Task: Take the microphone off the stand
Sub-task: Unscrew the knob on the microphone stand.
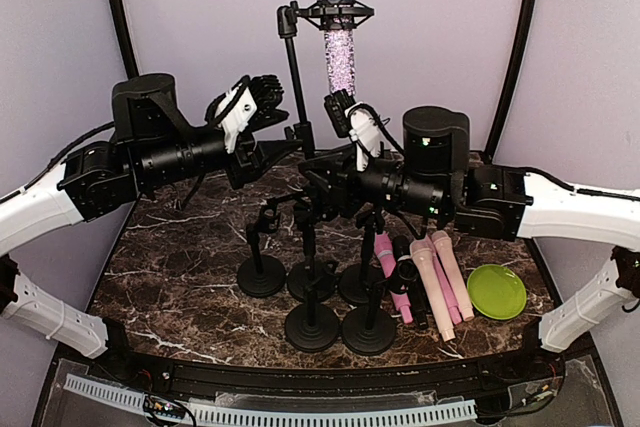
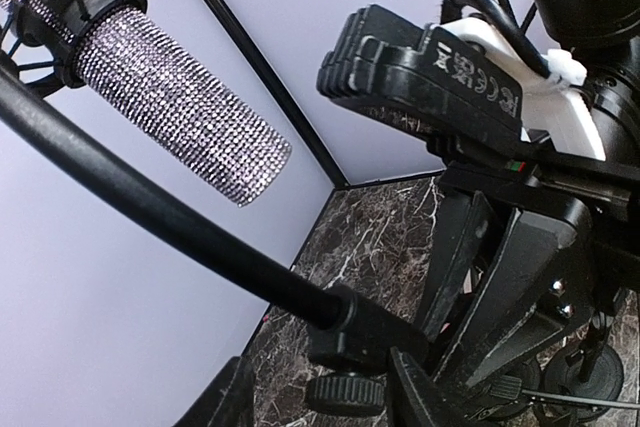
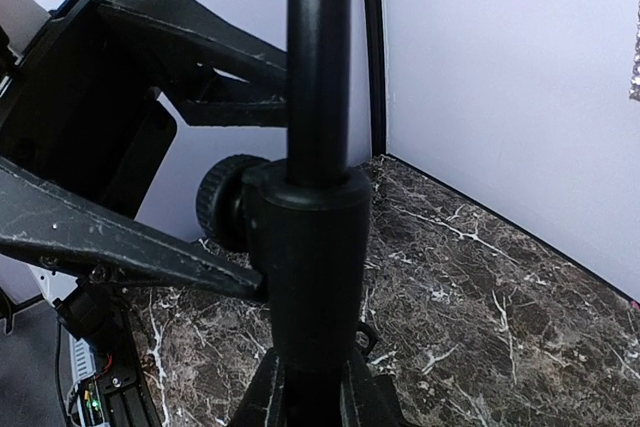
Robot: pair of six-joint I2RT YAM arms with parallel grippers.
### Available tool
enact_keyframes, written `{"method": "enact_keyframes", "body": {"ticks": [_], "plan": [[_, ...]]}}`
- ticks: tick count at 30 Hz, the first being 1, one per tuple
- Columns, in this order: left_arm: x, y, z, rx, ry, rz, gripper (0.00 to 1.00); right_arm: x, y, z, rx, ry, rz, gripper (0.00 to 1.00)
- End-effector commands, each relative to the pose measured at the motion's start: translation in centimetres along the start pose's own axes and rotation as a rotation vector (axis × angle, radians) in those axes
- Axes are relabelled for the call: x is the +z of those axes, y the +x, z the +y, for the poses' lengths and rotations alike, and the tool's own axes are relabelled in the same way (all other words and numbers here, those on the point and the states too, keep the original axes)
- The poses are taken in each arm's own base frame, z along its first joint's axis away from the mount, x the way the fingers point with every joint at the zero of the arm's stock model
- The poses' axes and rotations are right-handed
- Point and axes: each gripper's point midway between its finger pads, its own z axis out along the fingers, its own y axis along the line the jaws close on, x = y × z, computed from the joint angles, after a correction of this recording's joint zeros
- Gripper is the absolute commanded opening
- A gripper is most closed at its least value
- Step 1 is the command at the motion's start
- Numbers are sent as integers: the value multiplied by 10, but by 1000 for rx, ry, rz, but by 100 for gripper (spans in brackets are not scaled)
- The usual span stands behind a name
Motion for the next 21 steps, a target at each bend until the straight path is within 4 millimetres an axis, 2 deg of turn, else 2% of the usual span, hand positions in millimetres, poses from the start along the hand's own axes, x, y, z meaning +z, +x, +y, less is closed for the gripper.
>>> {"method": "enact_keyframes", "body": {"ticks": [1,12,15,21], "plan": [[-5,-19,5,-16,3,-57,45,-17,-70,10,10,-35,-212,0],[-7,-11,0,-66,15,-39,15,-17,-71,8,2,-27,-218,0],[-8,-11,0,-156,13,-45,6,-20,-73,7,-6,-19,-229,0],[-8,-22,-12,-377,107,-81,0,-27,-81,4,-23,-5,-262,0]]}}
